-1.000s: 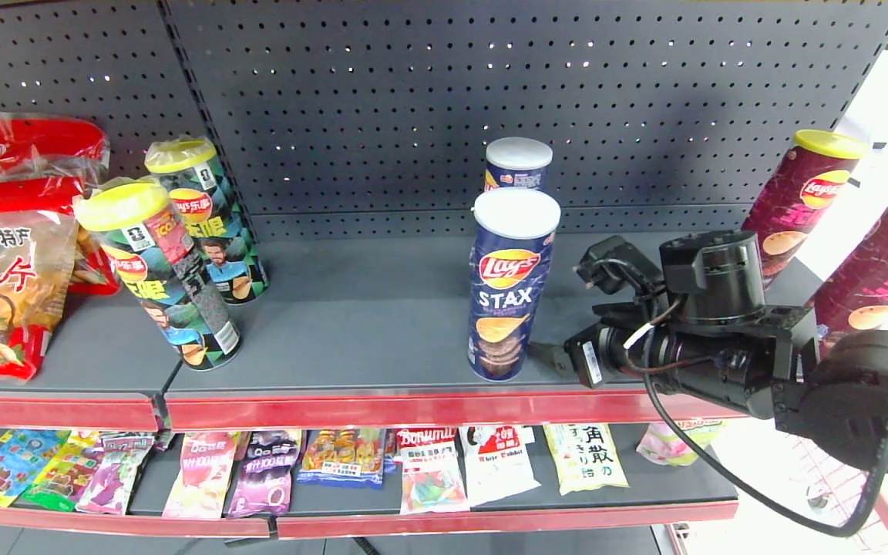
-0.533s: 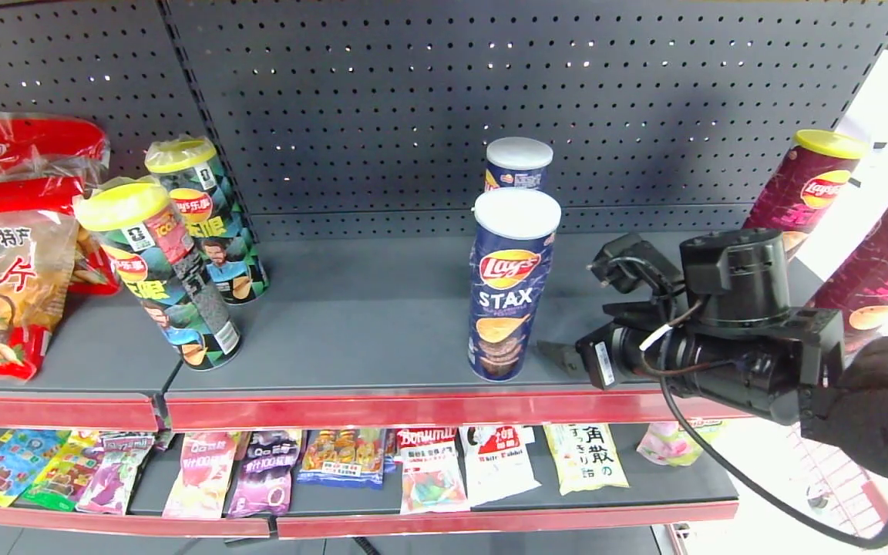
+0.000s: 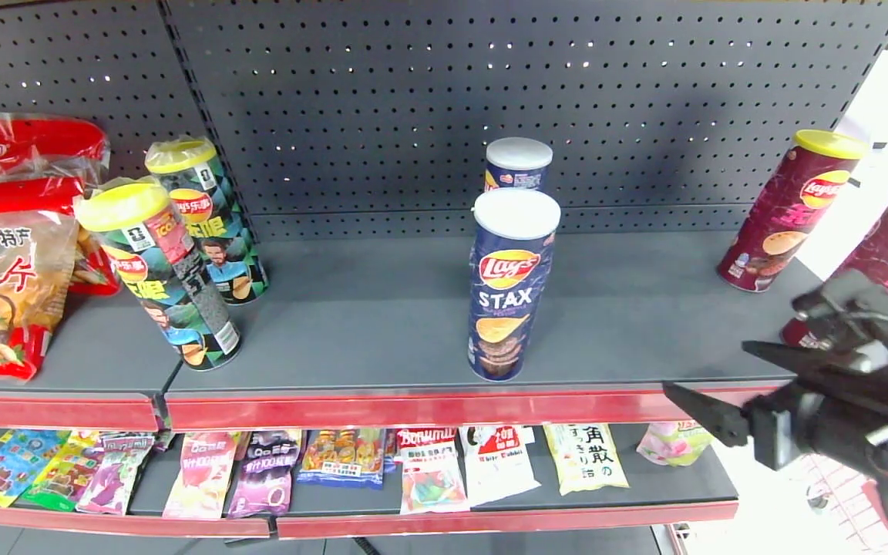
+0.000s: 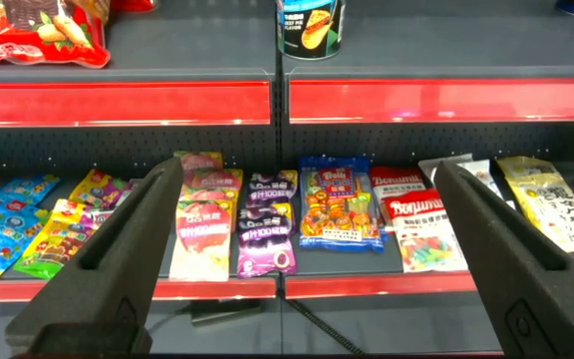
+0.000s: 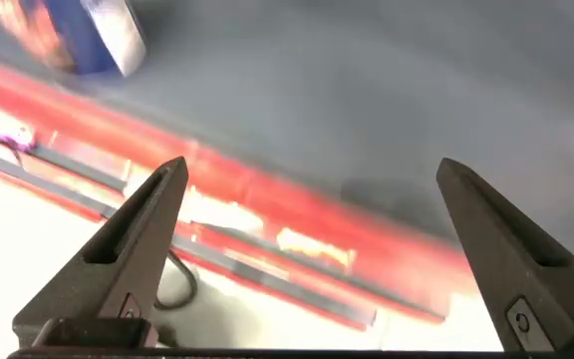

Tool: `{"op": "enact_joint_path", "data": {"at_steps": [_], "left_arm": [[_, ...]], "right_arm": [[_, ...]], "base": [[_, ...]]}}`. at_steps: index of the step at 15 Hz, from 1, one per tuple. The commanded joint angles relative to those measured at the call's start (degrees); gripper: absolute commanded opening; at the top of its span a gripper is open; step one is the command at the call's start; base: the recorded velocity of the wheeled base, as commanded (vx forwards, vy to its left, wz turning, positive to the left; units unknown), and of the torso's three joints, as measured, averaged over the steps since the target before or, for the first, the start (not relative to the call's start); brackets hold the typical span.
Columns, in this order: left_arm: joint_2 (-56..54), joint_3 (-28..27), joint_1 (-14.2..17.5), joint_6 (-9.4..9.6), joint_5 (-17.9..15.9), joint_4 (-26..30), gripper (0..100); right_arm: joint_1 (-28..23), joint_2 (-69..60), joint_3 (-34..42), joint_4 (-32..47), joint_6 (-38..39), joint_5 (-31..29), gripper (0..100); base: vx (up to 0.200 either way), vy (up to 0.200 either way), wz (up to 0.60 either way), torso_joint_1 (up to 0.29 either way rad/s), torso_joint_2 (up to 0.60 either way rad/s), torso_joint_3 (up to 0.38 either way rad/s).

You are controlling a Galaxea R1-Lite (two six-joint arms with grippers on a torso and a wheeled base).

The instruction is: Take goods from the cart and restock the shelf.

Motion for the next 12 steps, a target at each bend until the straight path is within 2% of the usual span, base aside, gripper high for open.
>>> {"op": "enact_joint_path", "data": {"at_steps": [1,4,5,7,8,10,12], "left_arm": [[0.05,0.0,0.01,-0.02,0.0,0.0,100],[0.05,0.0,0.01,-0.02,0.0,0.0,100],[0.05,0.0,0.01,-0.02,0.0,0.0,100],[0.05,0.0,0.01,-0.02,0.0,0.0,100],[0.05,0.0,0.01,-0.02,0.0,0.0,100],[0.05,0.0,0.01,-0.02,0.0,0.0,100],[0.05,0.0,0.01,-0.02,0.0,0.0,100]], "right_arm": [[-9.84,-19.95,15.28,0.31,-0.31,3.87,100],[-23.28,-31.9,21.61,2.78,-0.66,13.28,100],[-27.33,-38.94,21.96,7.7,-0.57,16.62,100],[-28.56,-48.96,22.05,15.08,-0.39,16.53,100],[-28.65,-50.01,22.22,15.52,-0.31,16.44,100],[-29.7,-63.81,23.1,23.78,-0.13,16.0,100],[-29.35,-65.65,22.4,25.19,-0.13,16.09,100]], "base": [[0.0,0.0,0.0,0.0,0.0,0.0],[0.0,0.0,0.0,0.0,0.0,0.0],[0.0,0.0,0.0,0.0,0.0,0.0],[0.0,0.0,0.0,0.0,0.0,0.0],[0.0,0.0,0.0,0.0,0.0,0.0],[0.0,0.0,0.0,0.0,0.0,0.0],[0.0,0.0,0.0,0.0,0.0,0.0]]}}
